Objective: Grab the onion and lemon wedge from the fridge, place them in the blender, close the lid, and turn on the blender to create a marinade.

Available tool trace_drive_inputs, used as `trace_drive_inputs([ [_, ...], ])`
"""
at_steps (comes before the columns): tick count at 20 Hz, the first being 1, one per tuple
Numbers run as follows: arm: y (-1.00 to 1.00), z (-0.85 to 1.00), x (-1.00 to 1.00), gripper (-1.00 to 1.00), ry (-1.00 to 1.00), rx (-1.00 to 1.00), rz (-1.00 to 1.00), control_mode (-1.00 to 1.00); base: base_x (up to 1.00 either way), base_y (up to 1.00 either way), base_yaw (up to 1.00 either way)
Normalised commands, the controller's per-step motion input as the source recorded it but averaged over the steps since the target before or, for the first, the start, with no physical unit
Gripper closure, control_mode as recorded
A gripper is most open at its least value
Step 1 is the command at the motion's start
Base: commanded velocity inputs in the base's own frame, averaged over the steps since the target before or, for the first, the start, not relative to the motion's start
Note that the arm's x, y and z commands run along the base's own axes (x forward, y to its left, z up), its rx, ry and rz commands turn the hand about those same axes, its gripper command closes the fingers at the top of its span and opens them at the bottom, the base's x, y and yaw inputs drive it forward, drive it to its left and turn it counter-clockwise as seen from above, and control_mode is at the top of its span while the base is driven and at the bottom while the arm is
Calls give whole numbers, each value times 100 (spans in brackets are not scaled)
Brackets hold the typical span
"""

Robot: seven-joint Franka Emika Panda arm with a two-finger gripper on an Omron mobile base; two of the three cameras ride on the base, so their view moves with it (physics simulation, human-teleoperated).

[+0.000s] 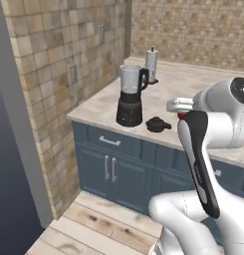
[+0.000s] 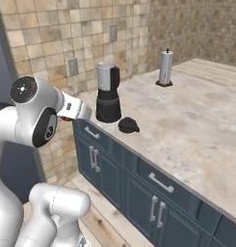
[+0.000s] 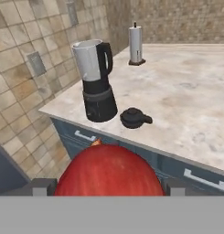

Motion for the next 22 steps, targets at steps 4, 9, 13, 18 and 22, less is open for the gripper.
trace_drive_inputs([
  [4,0,0,0,100,0,0,0,100,52,23,-26],
  [9,0,0,0,100,0,0,0,100,49,33,-24],
  [13,0,0,0,100,0,0,0,100,54,26,-22],
  [18,0,0,0,100,0,0,0,100,58,17,-21],
  [22,0,0,0,100,0,0,0,100,58,16,-19],
])
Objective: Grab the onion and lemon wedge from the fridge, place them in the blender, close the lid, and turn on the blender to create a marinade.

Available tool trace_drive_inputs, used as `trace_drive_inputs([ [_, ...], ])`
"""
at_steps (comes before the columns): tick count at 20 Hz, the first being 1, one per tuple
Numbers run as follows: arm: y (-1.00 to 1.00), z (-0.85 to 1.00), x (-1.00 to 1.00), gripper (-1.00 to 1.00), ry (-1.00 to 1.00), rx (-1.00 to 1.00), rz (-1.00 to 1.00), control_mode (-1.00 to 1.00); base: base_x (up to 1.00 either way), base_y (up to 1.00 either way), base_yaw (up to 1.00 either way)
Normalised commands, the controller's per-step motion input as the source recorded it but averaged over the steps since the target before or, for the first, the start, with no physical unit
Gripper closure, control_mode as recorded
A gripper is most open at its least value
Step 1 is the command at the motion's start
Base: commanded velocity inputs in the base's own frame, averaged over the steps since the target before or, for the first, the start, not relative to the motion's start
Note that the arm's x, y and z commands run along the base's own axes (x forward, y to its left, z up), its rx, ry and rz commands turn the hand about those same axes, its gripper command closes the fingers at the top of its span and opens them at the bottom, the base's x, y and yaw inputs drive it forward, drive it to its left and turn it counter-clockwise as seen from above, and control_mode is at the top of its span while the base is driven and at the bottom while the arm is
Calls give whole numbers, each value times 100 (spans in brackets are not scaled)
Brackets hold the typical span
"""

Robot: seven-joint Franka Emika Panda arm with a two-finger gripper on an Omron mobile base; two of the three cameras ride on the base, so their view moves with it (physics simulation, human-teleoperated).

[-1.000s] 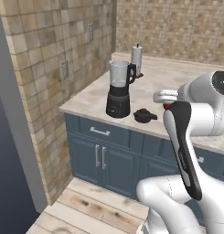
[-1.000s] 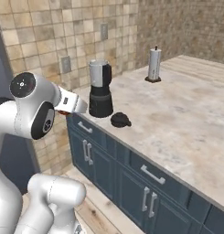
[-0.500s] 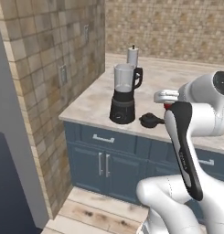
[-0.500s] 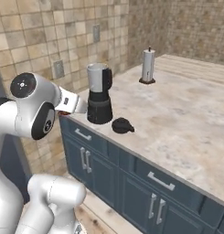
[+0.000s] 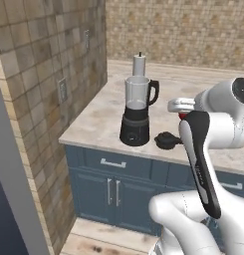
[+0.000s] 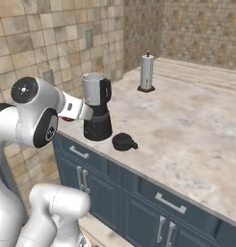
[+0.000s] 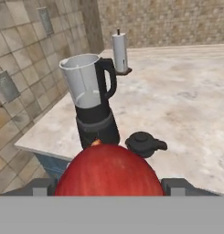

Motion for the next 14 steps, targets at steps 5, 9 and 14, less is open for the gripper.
trace_drive_inputs([
  [5,0,0,0,100,0,0,0,100,56,24,-17],
  [9,0,0,0,100,0,0,0,100,58,21,-14],
  [14,0,0,0,100,0,0,0,100,52,9,-12],
])
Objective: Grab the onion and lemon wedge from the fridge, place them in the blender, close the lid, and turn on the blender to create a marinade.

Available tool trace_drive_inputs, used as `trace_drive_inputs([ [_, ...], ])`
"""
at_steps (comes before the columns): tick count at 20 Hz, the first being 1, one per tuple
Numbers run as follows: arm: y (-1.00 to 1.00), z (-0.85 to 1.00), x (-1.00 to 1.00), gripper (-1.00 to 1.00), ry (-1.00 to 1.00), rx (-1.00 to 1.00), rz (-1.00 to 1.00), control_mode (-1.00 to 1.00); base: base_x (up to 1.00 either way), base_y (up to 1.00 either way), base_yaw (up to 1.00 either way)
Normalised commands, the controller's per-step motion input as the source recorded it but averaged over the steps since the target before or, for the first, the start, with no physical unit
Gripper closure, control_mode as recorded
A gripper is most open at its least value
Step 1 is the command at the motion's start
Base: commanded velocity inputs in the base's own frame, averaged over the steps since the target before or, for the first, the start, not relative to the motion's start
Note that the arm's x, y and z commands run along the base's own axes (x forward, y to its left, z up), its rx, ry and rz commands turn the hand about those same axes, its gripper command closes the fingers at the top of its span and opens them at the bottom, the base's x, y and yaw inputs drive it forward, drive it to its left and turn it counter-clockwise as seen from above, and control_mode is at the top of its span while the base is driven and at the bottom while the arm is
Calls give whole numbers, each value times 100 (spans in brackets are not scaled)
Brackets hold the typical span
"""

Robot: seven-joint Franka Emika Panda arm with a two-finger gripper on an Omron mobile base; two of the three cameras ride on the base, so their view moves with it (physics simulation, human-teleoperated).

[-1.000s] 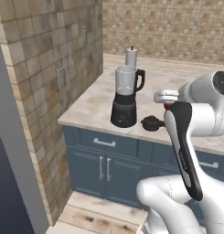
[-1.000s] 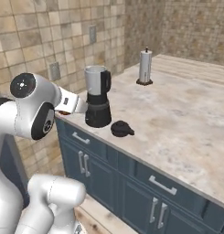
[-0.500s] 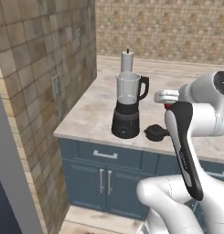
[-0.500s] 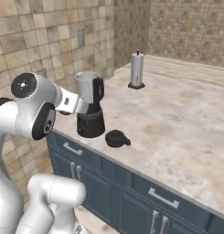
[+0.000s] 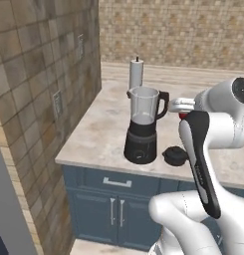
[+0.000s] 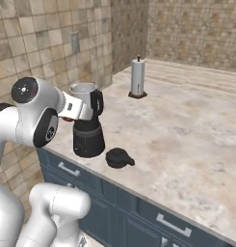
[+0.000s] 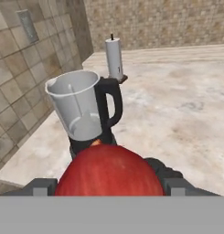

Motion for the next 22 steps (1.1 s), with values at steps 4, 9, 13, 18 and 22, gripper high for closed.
trace_drive_inputs([
  [4,0,0,0,100,0,0,0,100,37,0,-12],
  [9,0,0,0,100,0,0,0,100,33,0,-13],
  [13,0,0,0,100,0,0,0,100,37,5,-10],
  [18,0,0,0,100,0,0,0,100,42,8,-9],
  [22,0,0,0,100,0,0,0,100,45,2,-9],
])
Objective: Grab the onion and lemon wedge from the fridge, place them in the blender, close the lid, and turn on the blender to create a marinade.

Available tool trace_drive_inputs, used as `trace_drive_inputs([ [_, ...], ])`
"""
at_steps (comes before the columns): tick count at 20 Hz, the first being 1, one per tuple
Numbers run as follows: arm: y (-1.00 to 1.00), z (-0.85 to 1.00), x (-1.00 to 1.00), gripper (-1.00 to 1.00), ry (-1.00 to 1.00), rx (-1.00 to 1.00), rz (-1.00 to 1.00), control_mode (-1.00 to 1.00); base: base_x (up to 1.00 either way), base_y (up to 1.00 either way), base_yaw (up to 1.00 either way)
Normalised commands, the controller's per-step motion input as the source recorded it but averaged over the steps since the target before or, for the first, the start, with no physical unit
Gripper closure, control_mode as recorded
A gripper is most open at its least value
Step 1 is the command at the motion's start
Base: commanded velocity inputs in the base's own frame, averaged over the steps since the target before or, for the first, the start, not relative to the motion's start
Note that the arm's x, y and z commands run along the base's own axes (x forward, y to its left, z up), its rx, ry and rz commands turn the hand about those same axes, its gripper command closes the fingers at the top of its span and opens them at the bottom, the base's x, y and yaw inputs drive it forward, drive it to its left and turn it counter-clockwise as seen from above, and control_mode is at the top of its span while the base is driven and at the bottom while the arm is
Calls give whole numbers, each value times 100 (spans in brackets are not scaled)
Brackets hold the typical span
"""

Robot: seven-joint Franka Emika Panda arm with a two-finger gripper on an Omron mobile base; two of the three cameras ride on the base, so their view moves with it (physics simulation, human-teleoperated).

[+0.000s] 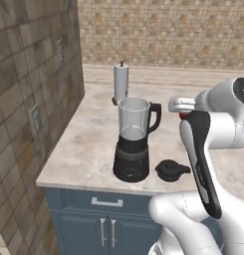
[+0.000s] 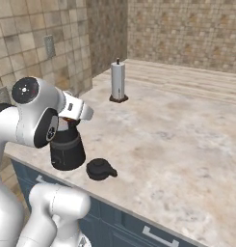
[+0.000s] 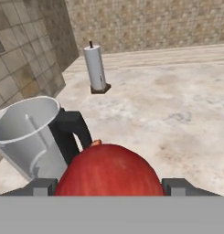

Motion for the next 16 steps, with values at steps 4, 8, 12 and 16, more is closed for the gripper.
trace_drive_inputs([
  [4,0,0,0,100,0,0,0,100,43,0,-8],
  [8,0,0,12,100,0,0,0,-100,17,1,-2],
  [12,0,0,13,100,0,0,0,-100,0,0,0],
  [16,0,4,0,100,-1,0,0,-100,0,0,0],
])
